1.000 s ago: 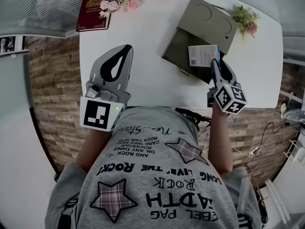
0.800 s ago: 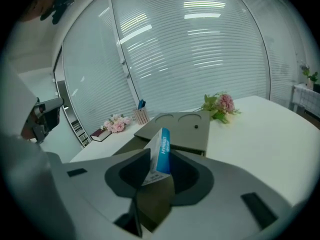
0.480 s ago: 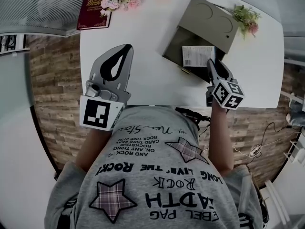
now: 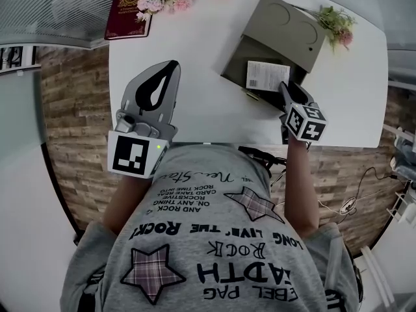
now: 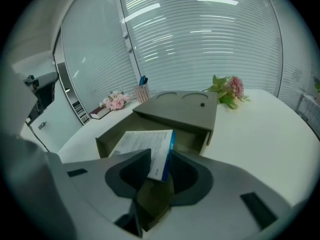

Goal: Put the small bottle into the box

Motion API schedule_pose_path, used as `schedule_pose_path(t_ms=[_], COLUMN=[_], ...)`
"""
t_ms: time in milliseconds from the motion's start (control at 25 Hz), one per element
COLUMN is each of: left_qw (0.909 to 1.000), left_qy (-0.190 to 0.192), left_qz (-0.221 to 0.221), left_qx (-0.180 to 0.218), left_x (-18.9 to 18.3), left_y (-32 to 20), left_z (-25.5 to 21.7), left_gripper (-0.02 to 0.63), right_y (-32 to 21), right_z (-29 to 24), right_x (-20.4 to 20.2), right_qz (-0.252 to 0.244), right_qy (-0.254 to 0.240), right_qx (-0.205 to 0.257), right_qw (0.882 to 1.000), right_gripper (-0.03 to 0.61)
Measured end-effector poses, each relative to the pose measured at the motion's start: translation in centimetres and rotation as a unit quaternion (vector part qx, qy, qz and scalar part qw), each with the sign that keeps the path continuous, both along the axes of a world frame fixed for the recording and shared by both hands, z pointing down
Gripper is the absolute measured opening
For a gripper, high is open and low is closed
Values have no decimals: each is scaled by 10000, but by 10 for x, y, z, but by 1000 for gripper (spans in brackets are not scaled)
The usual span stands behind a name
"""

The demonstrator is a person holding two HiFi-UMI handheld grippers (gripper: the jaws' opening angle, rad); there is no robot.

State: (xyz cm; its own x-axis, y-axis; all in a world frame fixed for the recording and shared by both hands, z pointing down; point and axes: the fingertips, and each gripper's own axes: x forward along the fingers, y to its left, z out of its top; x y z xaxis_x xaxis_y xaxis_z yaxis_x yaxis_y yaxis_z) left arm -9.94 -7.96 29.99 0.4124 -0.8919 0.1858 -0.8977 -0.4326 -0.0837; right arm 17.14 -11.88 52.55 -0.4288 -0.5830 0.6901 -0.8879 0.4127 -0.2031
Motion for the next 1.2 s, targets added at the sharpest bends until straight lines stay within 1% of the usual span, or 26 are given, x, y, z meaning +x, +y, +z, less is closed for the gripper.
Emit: schedule_pose_path(t_ms=[240, 320, 560, 680, 800, 920, 1080, 1200], left_qw=[10000, 10000, 10000, 10000, 9998, 9998, 9994, 9992], left_qy=[-56, -67, -3, 28, 45, 58, 64, 50], left_qz=[-23, -33, 19, 50, 87, 176, 291, 360], left_qx=[12, -58, 23, -23, -160, -55, -159, -152], left_x=[0, 0, 2, 3, 6, 9, 14, 16], left_y=[2, 3, 3, 2, 2, 1, 2, 4], left_z=[1, 5, 2, 4, 8, 7, 11, 11], left_gripper=[9, 11, 9, 11, 11, 11, 11, 11], right_y=[2, 2, 4, 2, 1, 4, 9, 12], right_z=[5, 4, -5, -16, -29, -41, -59, -76], right_x=[-10, -11, -9, -9, -9, -9, -4, 1], right_qz=[-356, -402, -367, -277, -242, -268, -244, -161], right_qy=[472, 520, 471, 373, 262, 197, 118, 40], right_qx=[46, 70, 171, 287, 438, 601, 833, 1132], right_qw=[9982, 9978, 9981, 9985, 9984, 9976, 9962, 9934], right_gripper=[113, 112, 112, 114, 114, 114, 114, 114])
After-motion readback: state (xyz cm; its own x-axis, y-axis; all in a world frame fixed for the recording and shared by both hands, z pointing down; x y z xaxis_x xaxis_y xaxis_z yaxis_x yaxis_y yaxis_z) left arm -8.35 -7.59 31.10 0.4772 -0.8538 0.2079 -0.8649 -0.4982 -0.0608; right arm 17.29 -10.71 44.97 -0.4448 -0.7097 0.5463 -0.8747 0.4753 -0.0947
